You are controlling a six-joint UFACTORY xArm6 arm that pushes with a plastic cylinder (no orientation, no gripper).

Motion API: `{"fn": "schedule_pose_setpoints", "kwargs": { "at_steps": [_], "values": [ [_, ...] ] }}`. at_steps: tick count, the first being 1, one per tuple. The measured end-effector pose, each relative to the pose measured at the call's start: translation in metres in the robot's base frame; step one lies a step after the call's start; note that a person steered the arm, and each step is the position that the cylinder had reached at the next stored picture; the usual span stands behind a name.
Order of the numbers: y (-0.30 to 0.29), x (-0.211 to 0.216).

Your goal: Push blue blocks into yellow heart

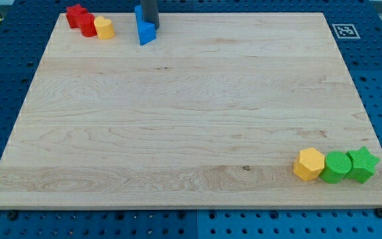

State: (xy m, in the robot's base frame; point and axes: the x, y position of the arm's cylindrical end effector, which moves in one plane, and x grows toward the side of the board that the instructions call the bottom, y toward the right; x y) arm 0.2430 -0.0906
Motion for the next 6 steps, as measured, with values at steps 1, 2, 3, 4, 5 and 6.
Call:
{"fn": "schedule_pose_setpoints", "kwargs": {
  "at_steps": [1, 2, 3, 4, 5, 6],
  "values": [
    [0.0, 0.03],
    [0.004, 0.044],
    [0.022, 0.03],
    [0.048, -0.001],
    [0.049, -0.05],
    [0.043, -0.05]
  ]
}}
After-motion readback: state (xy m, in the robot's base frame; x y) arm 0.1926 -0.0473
